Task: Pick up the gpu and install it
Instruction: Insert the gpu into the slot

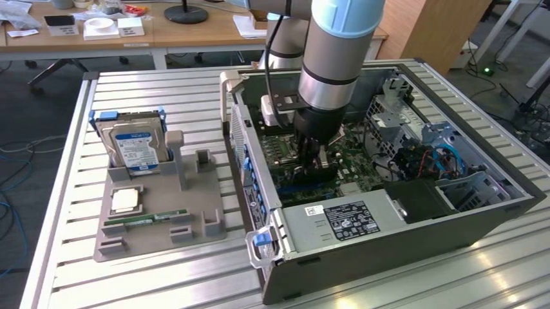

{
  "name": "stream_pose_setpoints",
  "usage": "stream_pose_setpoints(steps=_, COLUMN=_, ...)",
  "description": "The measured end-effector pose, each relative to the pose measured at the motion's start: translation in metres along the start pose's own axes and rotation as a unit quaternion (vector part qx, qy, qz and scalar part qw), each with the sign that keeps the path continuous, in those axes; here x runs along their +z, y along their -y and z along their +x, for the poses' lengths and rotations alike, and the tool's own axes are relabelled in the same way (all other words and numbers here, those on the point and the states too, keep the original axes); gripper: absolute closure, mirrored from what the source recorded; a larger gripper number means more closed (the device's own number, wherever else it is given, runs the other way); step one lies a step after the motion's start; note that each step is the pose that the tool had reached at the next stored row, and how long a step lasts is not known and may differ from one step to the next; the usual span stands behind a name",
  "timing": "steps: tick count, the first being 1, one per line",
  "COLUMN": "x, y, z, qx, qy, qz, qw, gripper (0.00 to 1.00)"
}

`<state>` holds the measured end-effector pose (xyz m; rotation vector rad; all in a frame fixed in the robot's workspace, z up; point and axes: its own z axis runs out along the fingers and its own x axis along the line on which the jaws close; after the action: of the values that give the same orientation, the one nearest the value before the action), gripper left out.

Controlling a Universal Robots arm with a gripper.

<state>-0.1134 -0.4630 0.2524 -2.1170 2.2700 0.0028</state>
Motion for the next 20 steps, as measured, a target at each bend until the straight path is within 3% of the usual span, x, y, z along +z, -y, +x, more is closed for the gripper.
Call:
stream_pose_setpoints(steps=15, x=0.0002, y=-0.0005, z=-0.0066, qx=0.000, qy=0.0005, qz=-0.0001, qw=1.0000, gripper=0.66)
stream_pose_setpoints(steps=20, x=0.0002, y=-0.0004, z=-0.0044, qx=0.000, qy=0.0010, qz=-0.0001, qw=1.0000, gripper=0.66)
